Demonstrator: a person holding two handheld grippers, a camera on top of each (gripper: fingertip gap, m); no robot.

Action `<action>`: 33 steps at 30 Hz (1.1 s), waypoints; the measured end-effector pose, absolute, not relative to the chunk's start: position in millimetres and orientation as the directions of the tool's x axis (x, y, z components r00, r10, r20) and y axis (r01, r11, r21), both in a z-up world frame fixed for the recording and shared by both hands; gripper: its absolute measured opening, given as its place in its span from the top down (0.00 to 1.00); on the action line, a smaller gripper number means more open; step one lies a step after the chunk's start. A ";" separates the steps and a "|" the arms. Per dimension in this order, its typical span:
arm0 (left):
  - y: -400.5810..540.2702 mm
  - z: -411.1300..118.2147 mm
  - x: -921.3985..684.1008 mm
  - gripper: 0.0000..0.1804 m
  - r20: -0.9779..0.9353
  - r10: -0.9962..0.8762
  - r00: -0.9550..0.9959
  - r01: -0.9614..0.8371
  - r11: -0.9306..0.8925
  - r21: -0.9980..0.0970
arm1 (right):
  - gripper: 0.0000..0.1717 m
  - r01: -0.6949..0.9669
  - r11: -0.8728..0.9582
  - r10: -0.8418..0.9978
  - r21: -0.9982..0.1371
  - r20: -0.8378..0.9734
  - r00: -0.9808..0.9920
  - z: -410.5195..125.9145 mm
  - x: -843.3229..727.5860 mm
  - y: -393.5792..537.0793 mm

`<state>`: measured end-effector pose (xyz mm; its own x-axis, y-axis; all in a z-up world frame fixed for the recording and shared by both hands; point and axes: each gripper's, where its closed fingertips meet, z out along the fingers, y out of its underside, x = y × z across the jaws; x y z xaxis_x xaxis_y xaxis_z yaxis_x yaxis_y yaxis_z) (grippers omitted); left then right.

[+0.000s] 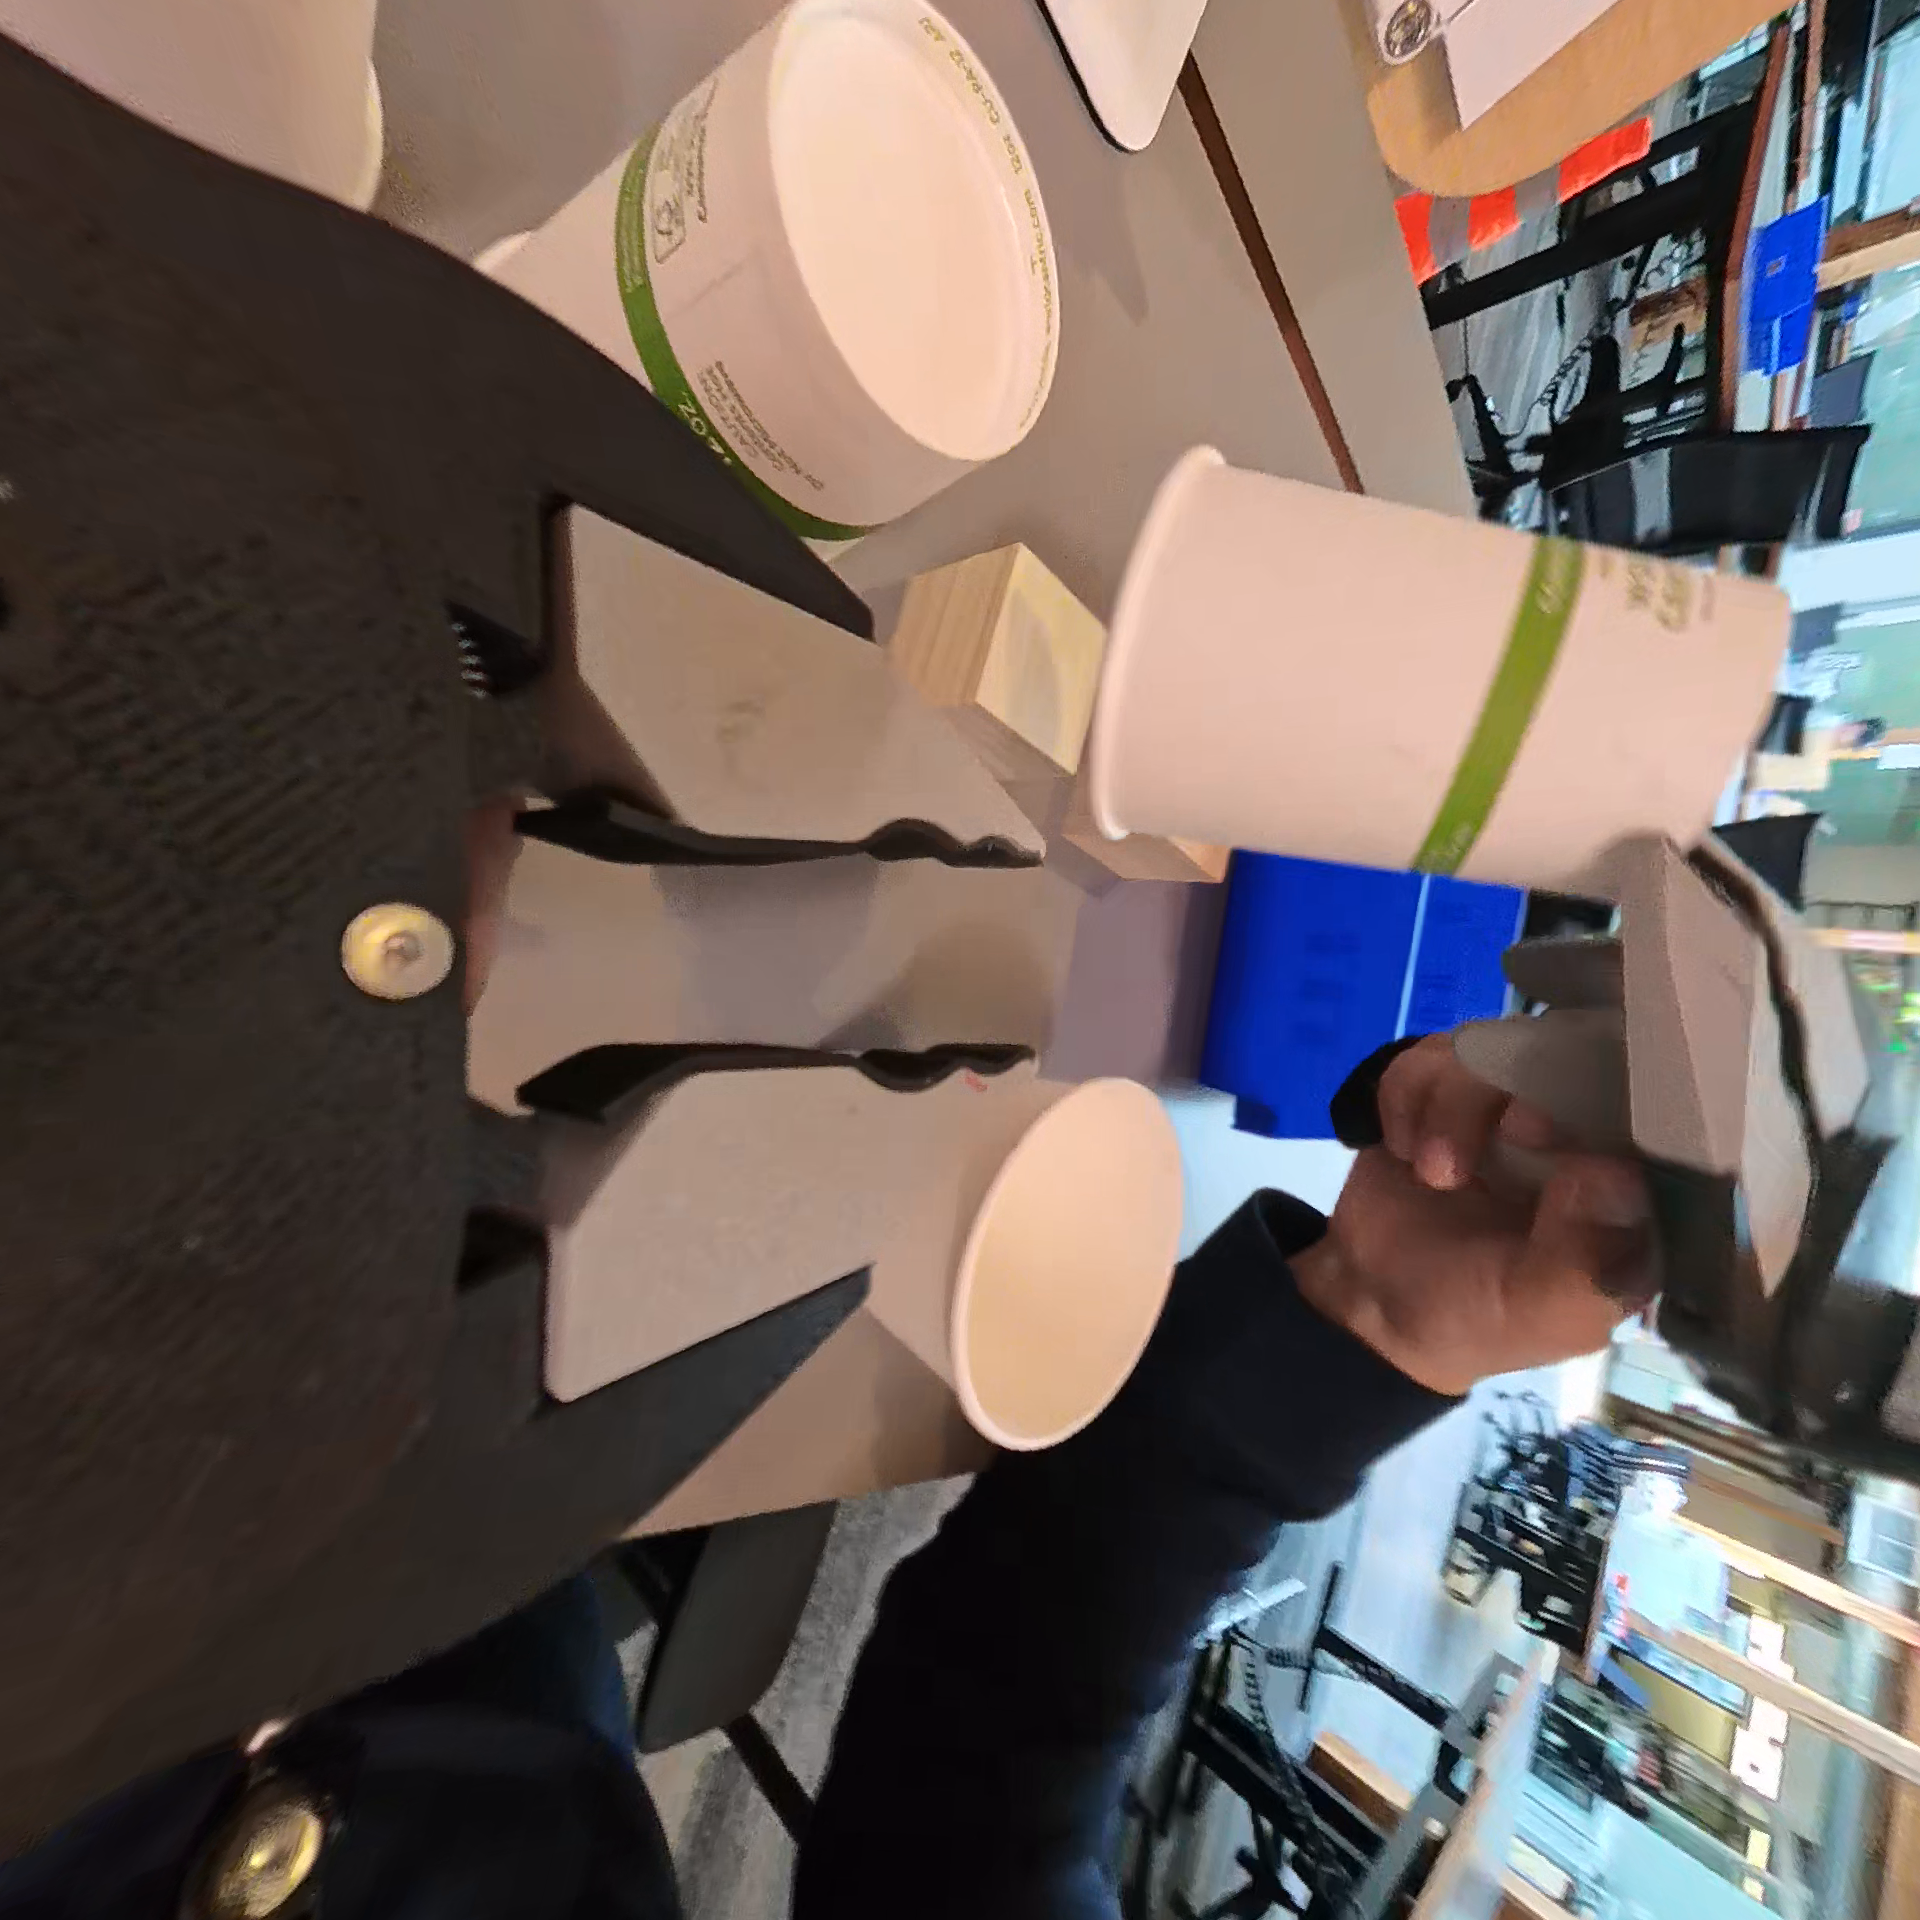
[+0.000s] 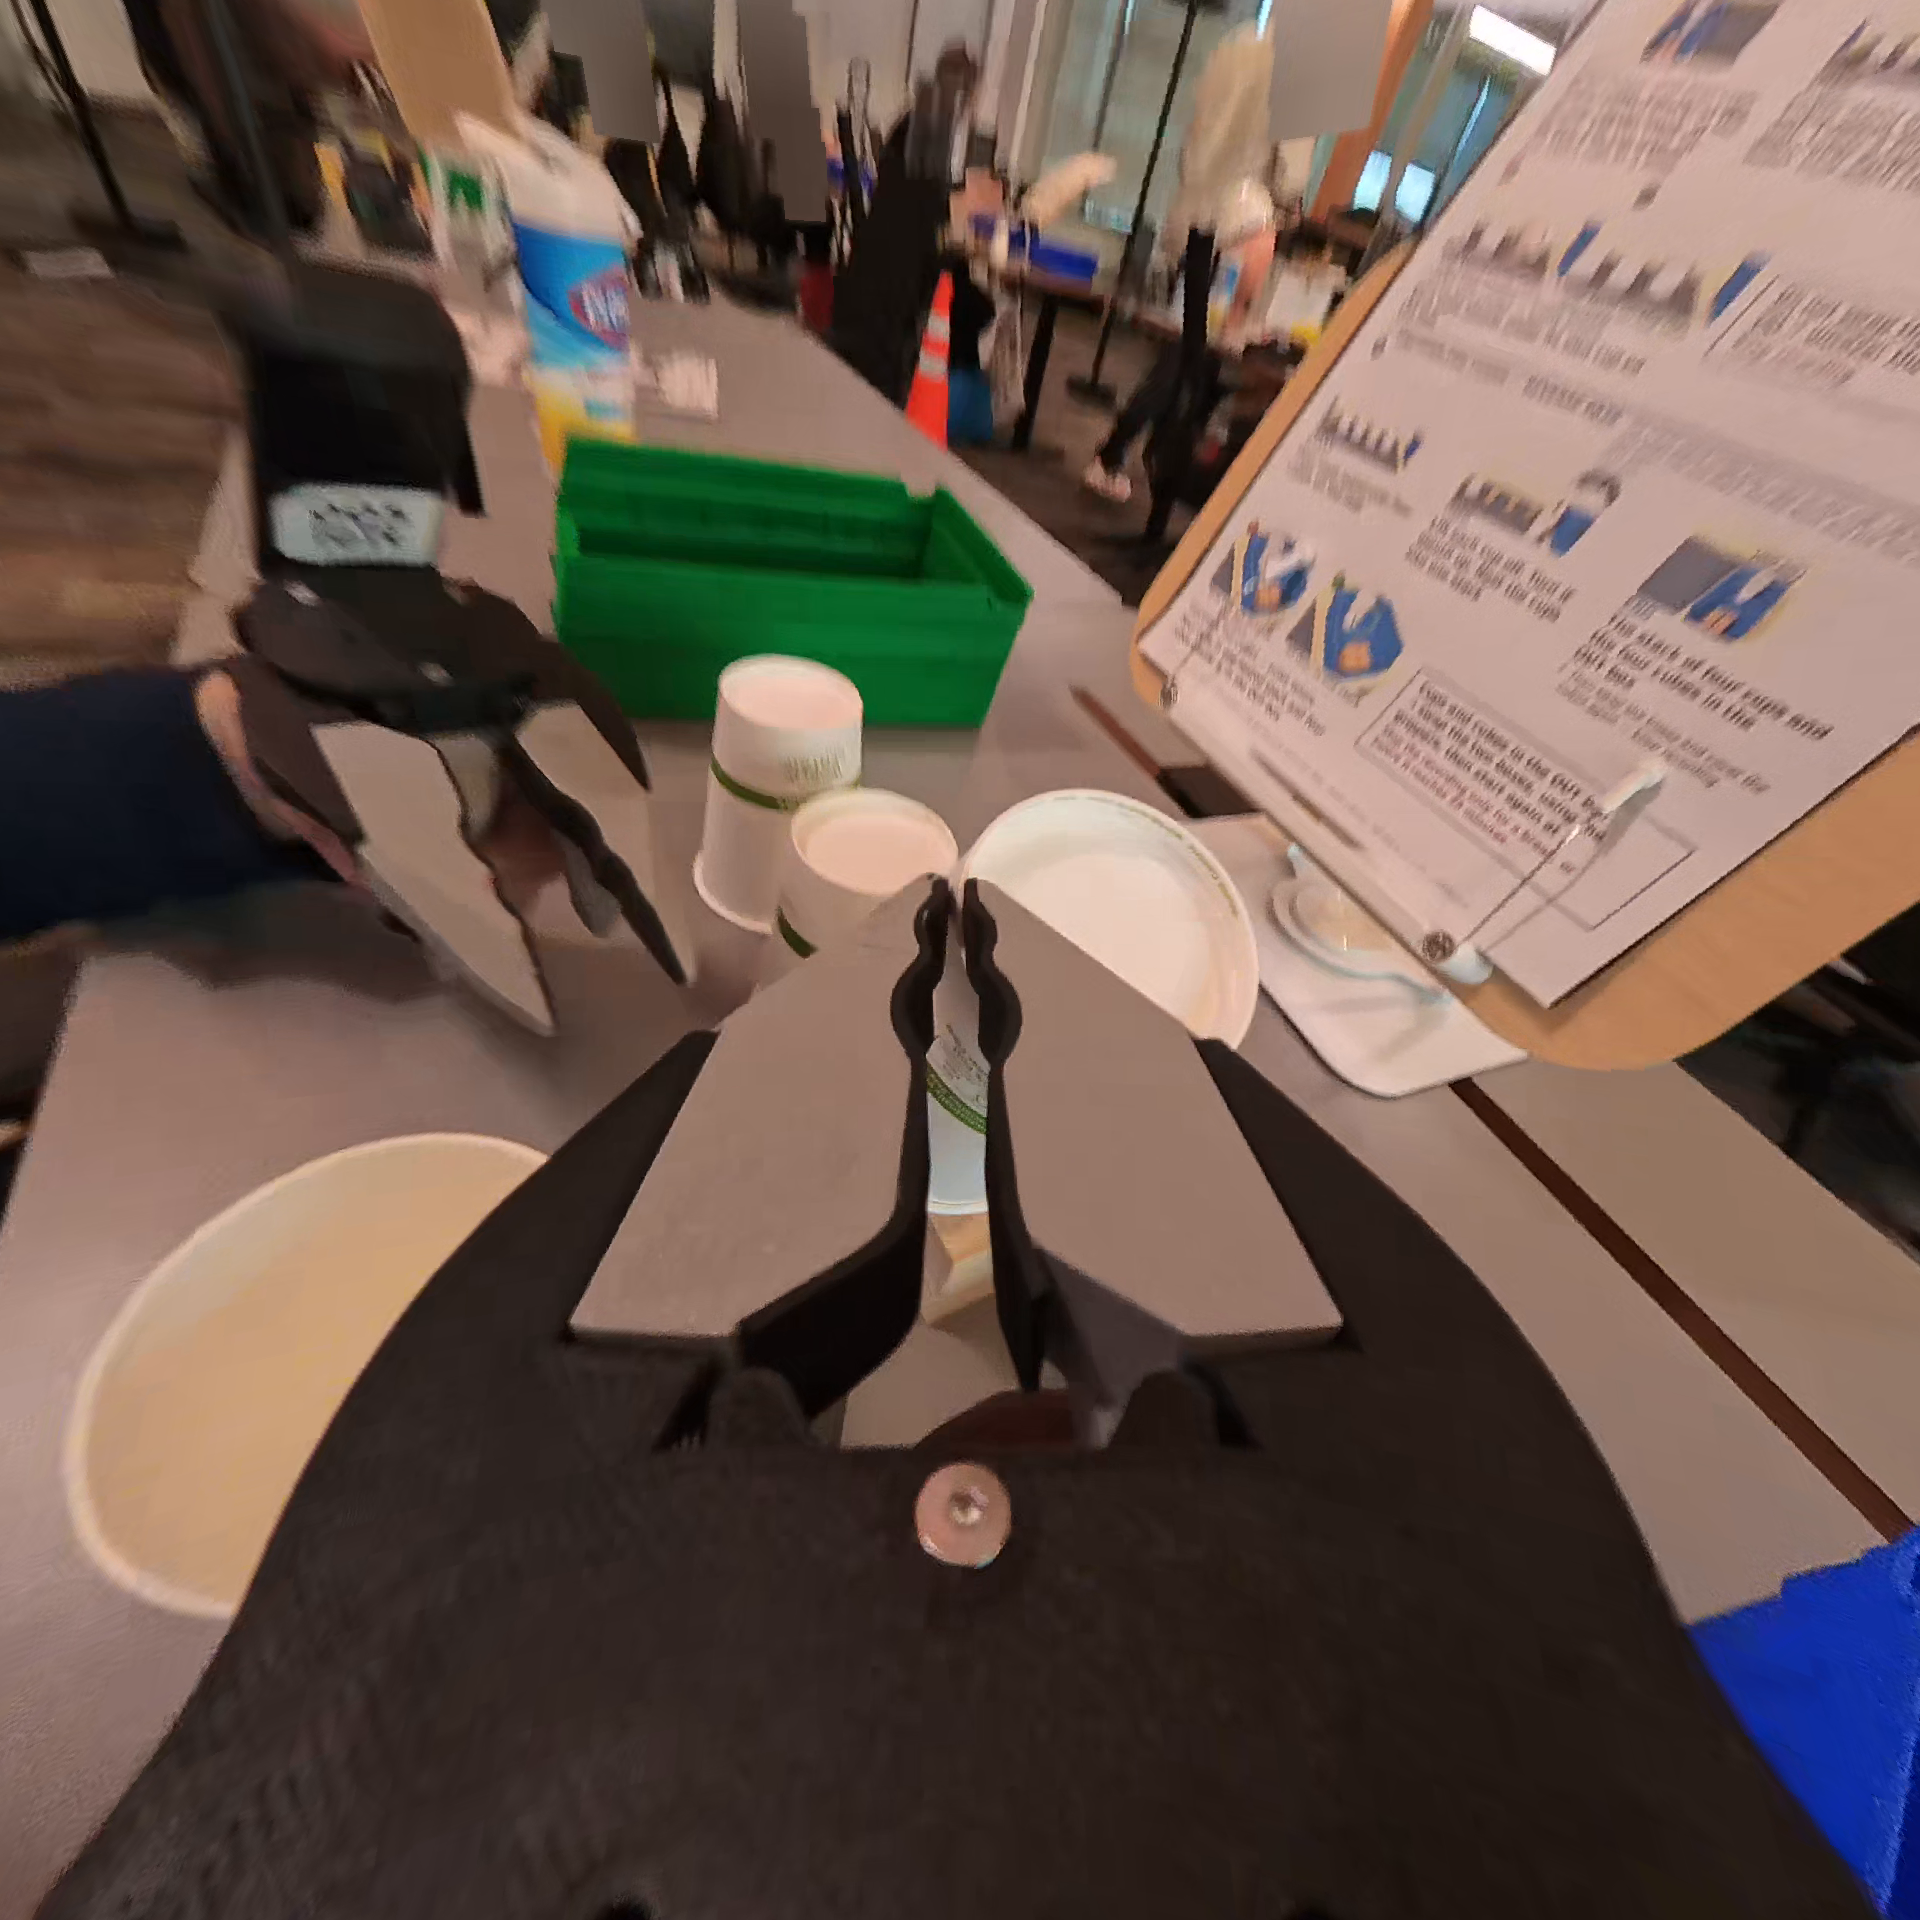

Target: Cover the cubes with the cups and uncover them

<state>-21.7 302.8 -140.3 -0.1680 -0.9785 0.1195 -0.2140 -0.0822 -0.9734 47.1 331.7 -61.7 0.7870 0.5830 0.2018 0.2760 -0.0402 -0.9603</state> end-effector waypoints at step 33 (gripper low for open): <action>252.2 -12.1 -26.8 1.00 -0.112 -0.908 -0.403 -0.233 0.220 -0.947 | 1.00 0.316 0.142 0.889 -0.938 0.262 0.377 -75.8 12.7 193.4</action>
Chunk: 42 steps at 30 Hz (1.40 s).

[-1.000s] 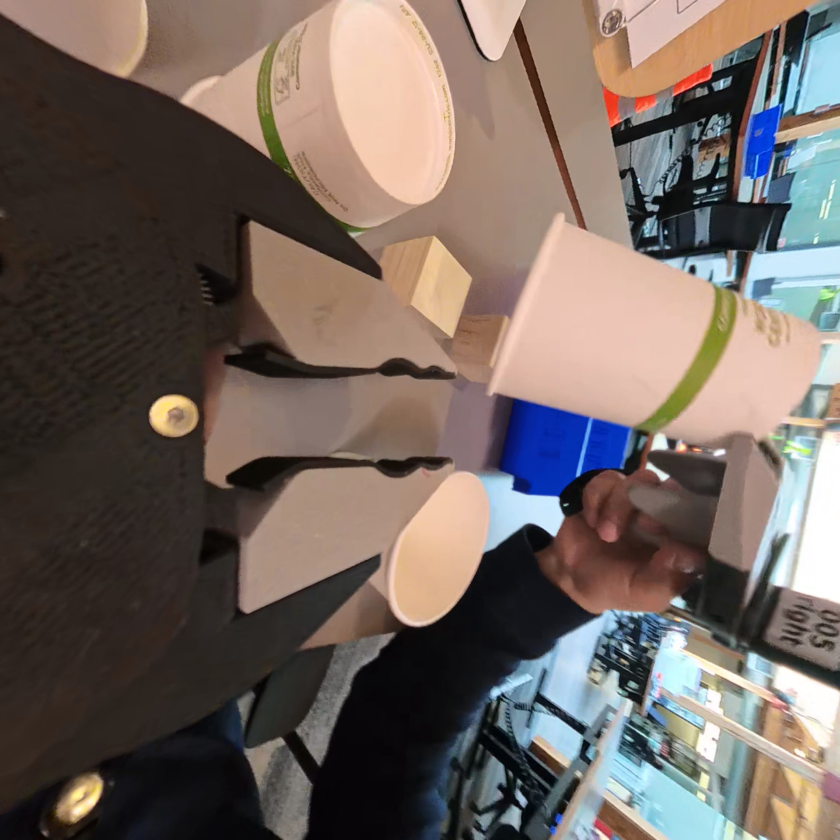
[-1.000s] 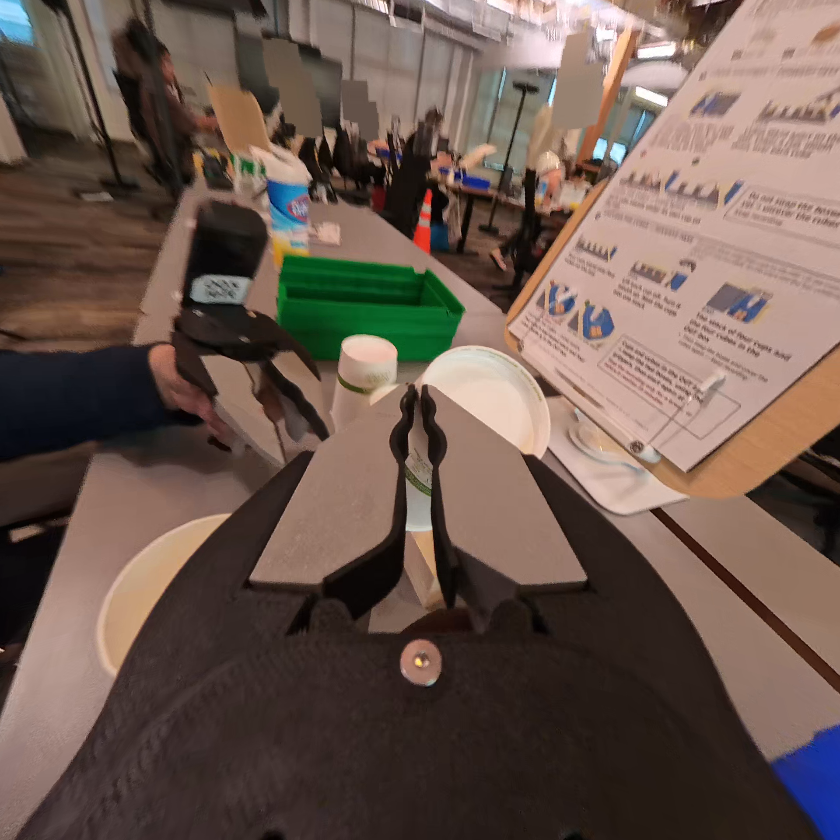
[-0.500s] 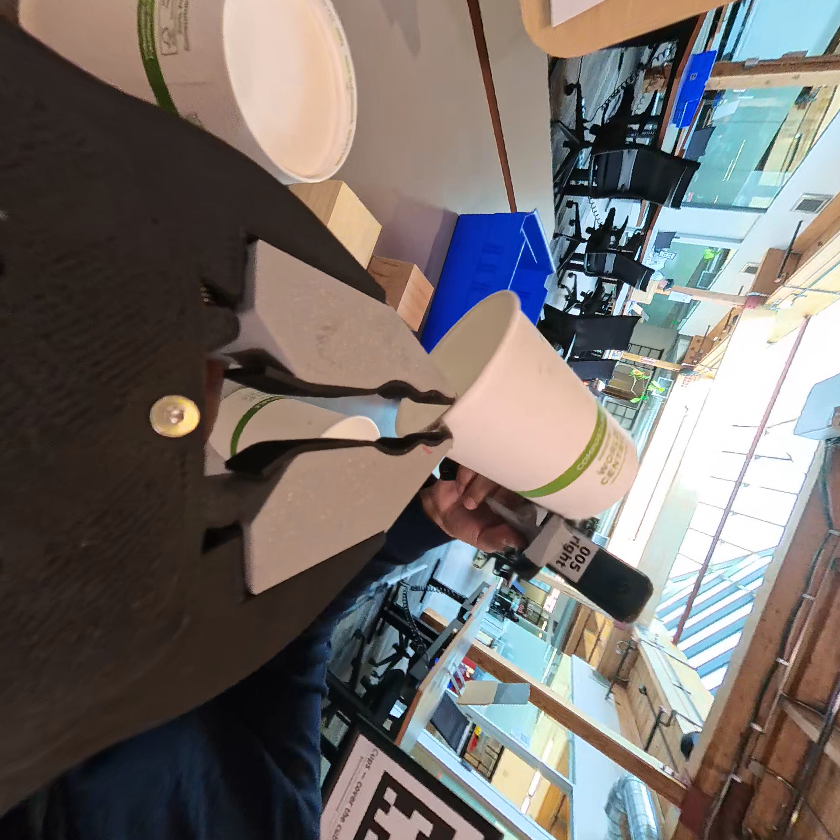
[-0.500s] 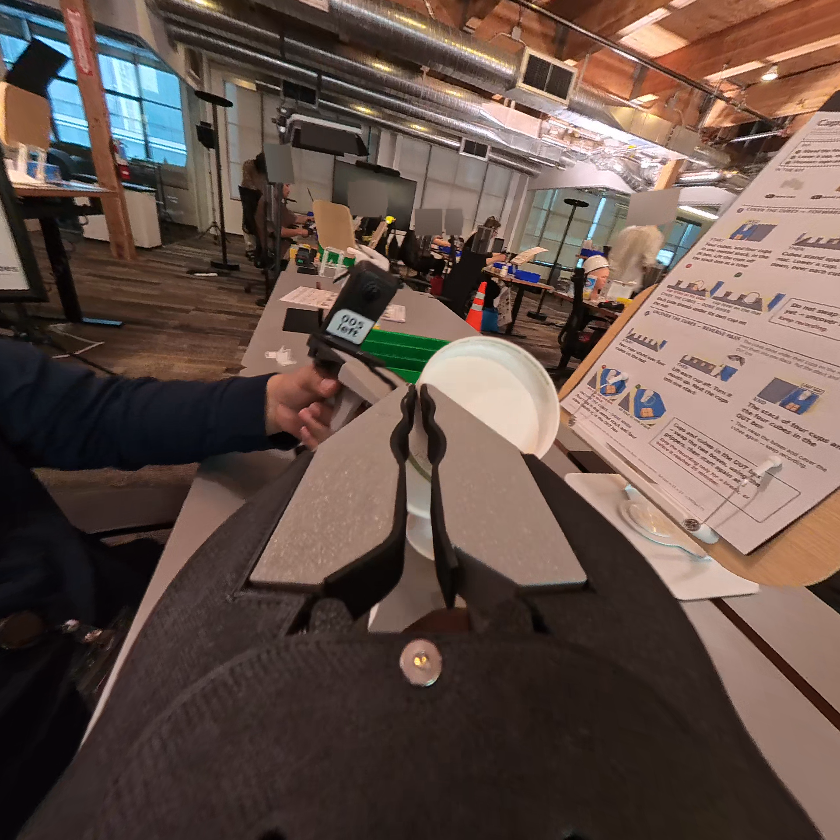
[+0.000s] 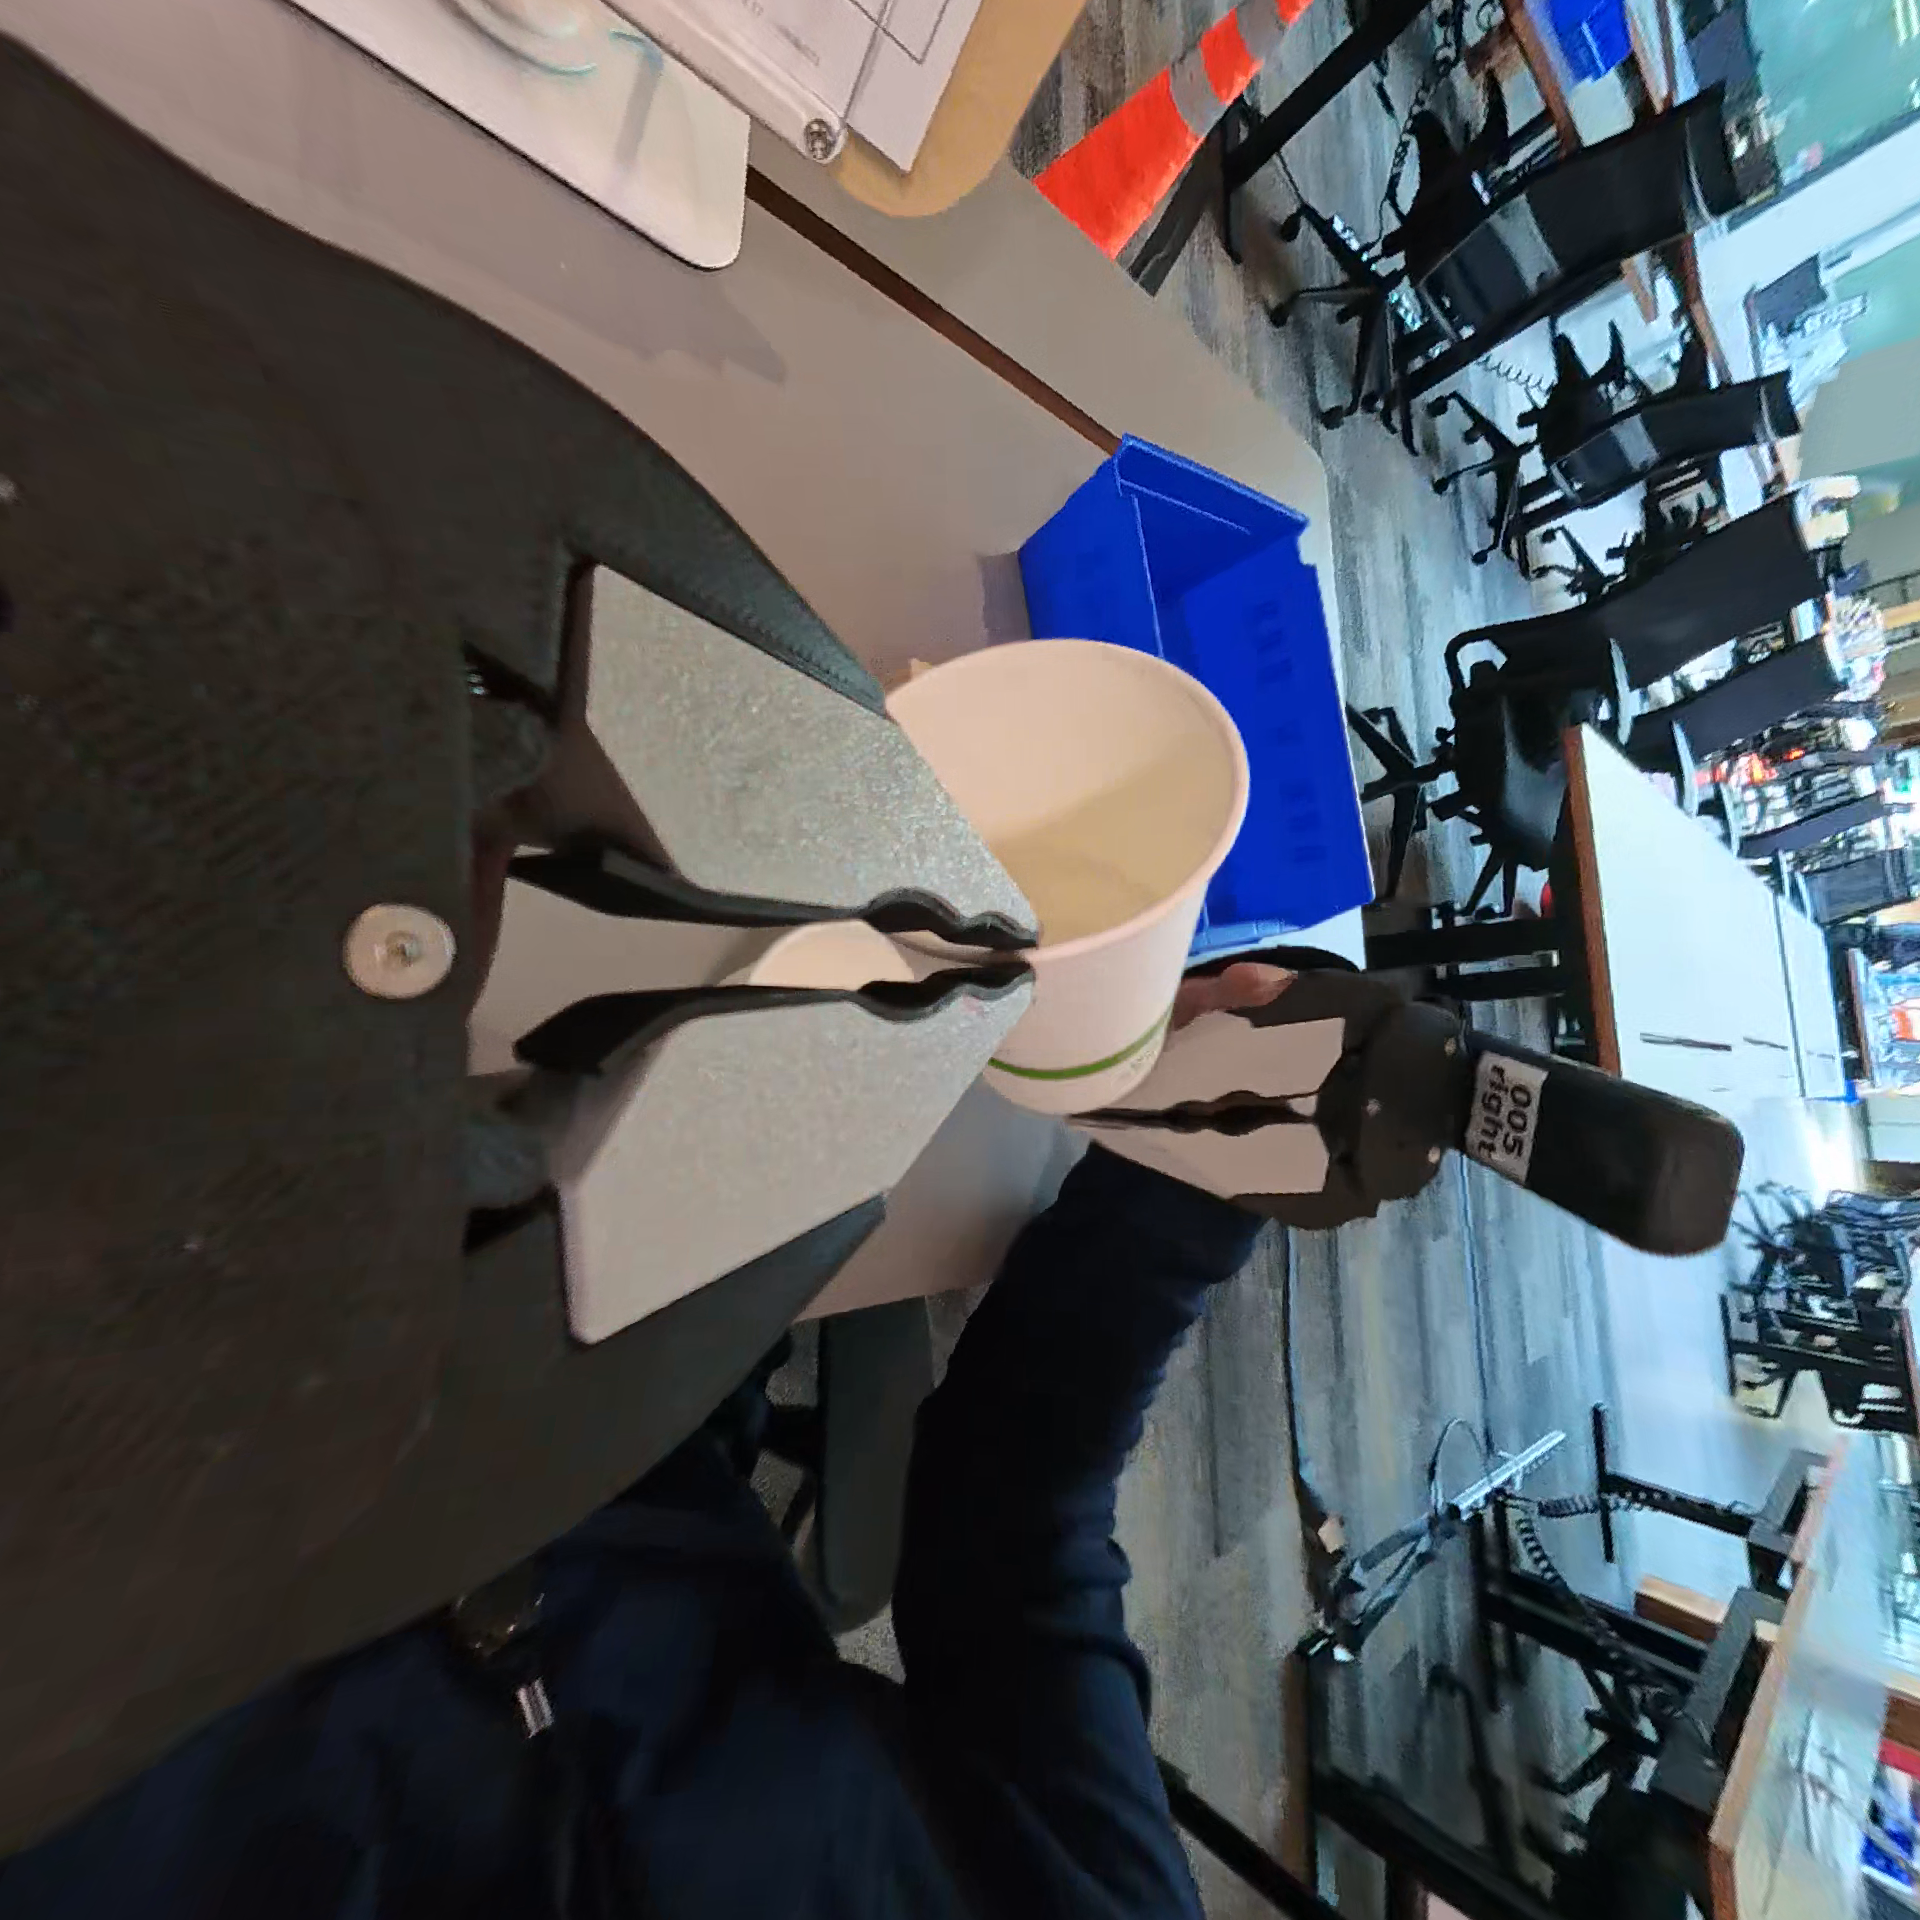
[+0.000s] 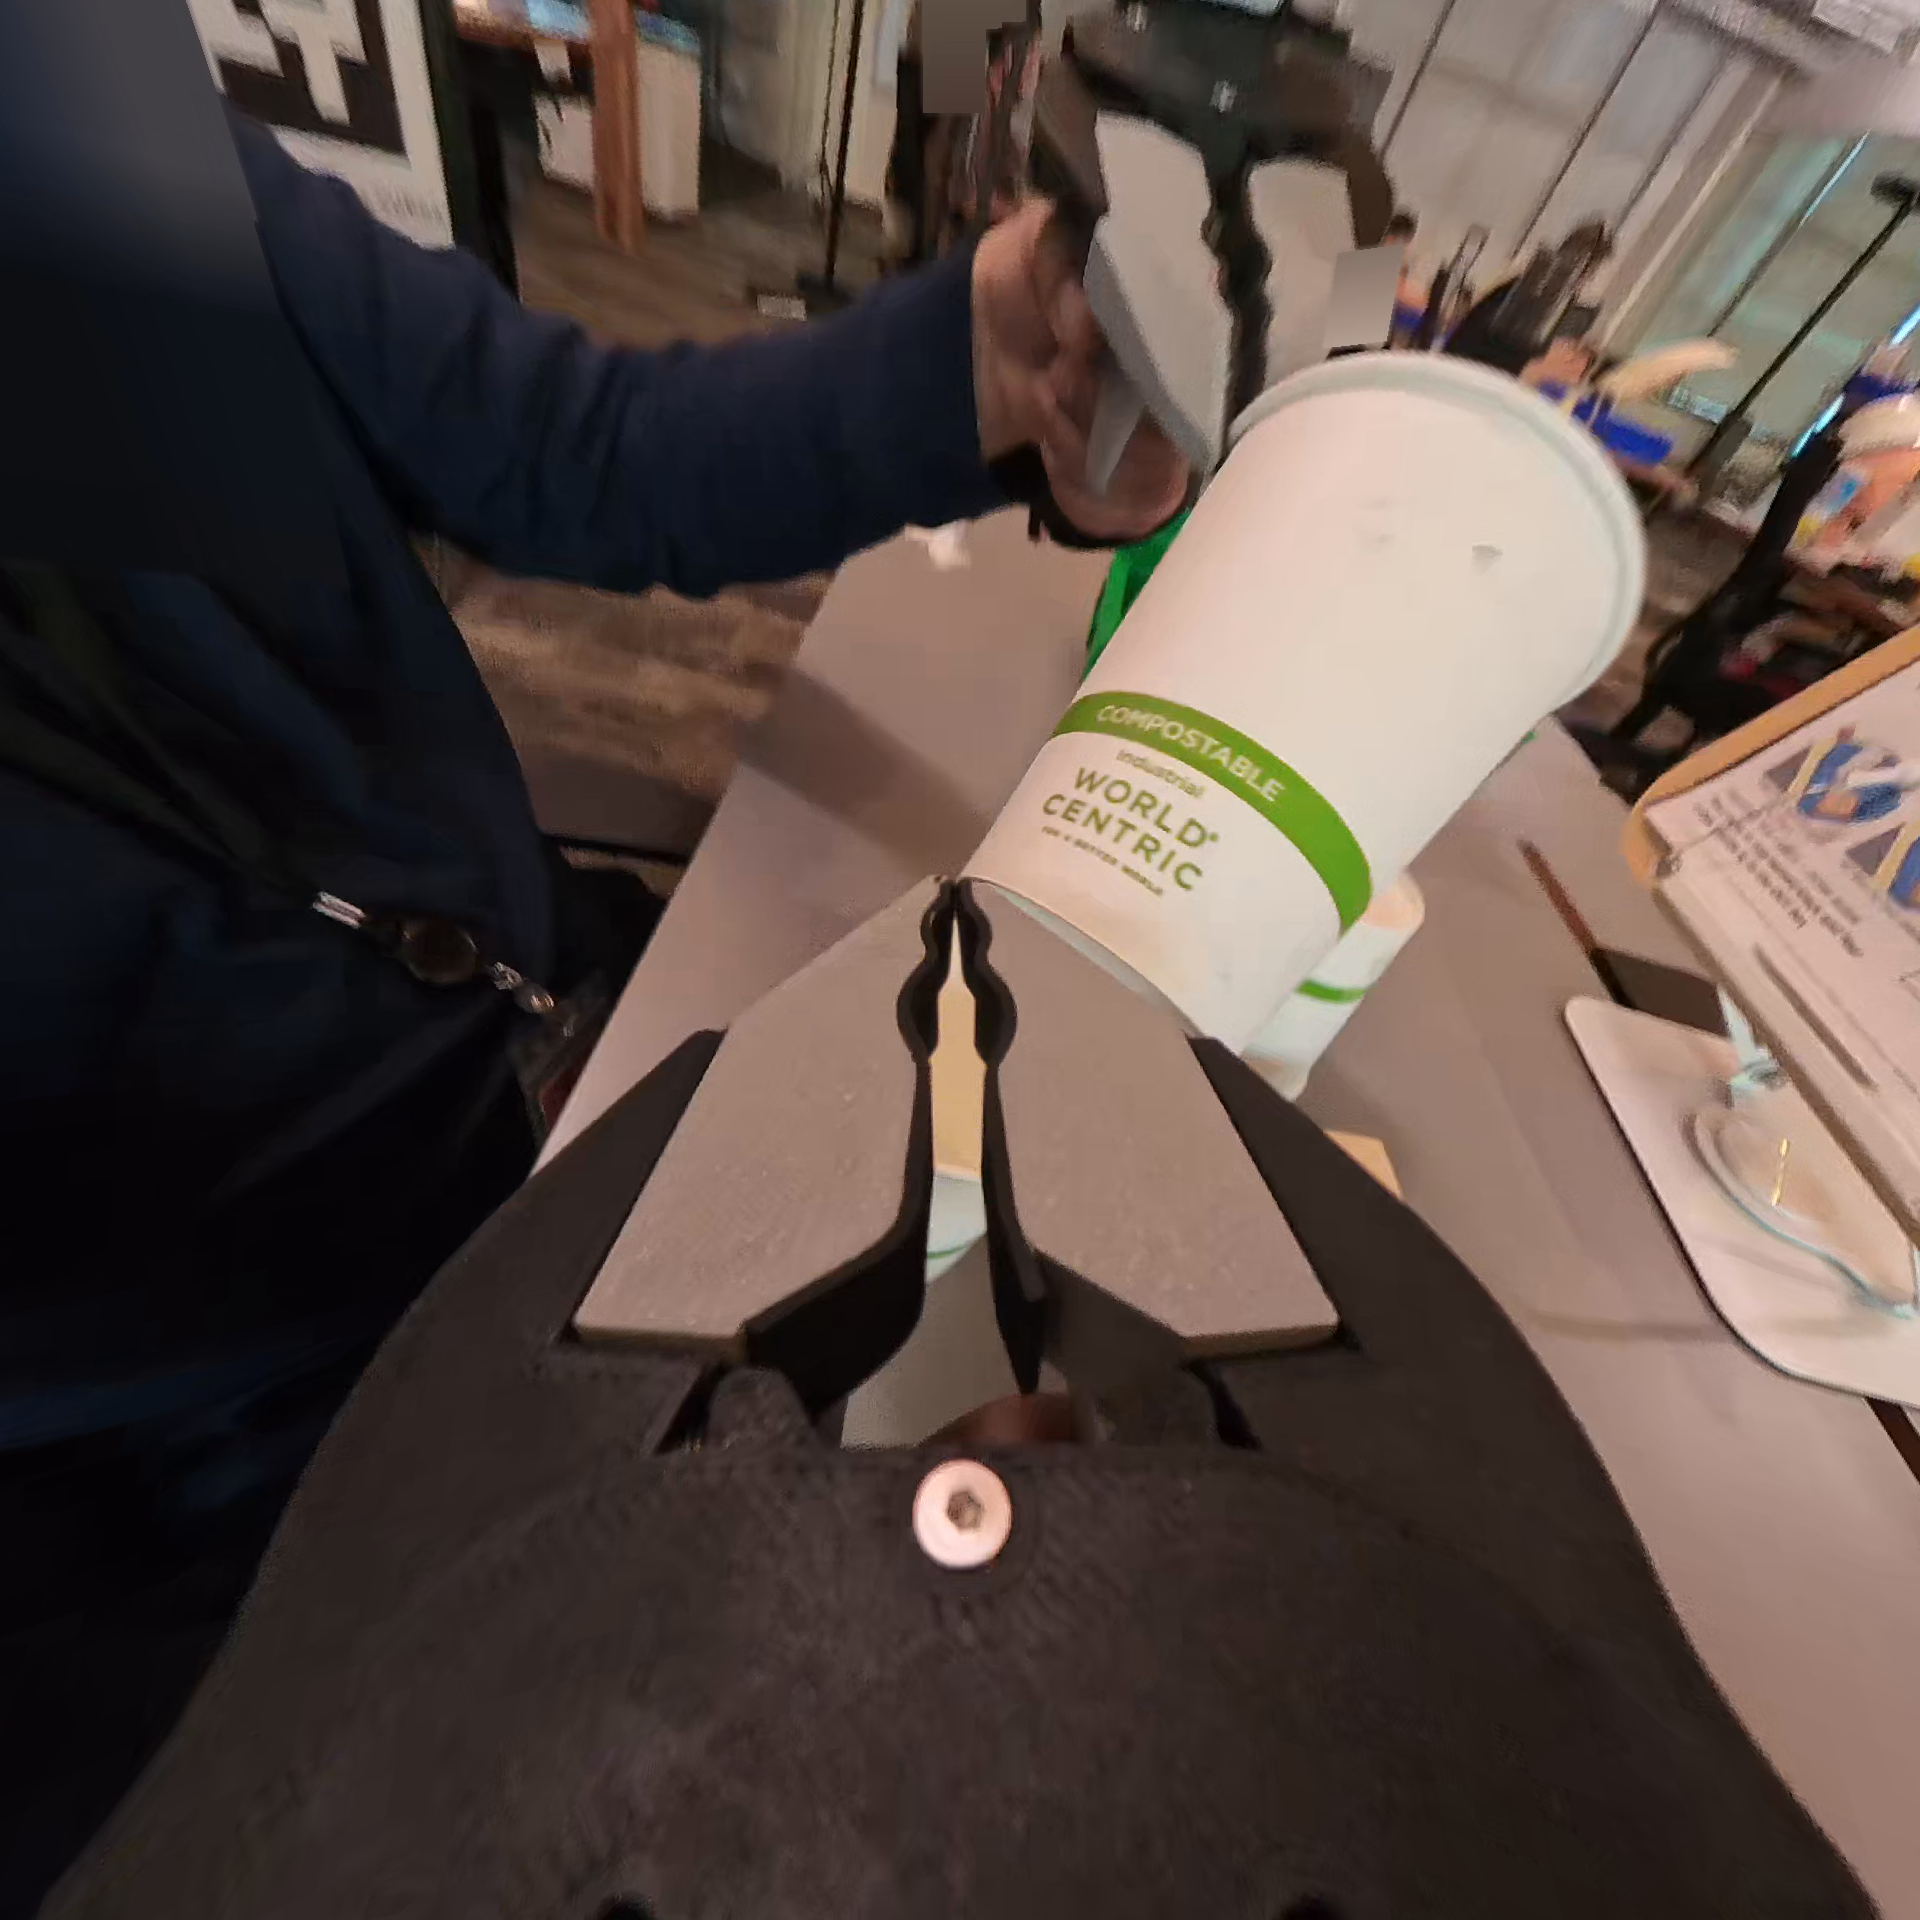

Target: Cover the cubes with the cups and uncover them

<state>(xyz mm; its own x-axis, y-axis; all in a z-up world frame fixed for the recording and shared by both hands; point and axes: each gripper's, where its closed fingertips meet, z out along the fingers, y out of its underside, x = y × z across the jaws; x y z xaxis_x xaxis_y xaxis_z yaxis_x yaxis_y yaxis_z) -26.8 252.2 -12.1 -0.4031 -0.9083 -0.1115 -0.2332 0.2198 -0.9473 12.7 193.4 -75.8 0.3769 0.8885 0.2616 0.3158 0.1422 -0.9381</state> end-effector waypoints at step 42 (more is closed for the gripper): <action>222.3 -86.1 -19.1 0.80 -0.312 -0.871 -0.378 -0.360 0.449 -0.818 | 0.96 0.224 0.074 0.826 -0.972 0.186 0.533 -75.2 48.4 215.4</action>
<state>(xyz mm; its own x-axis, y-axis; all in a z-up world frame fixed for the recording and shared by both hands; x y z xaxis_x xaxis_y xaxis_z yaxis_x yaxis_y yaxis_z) -19.1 222.3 -86.1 -0.3783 -0.8714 -0.3125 -0.3597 0.4494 -0.8177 48.4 215.4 -75.2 0.5327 0.8257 0.1856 0.2237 0.0741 -0.9718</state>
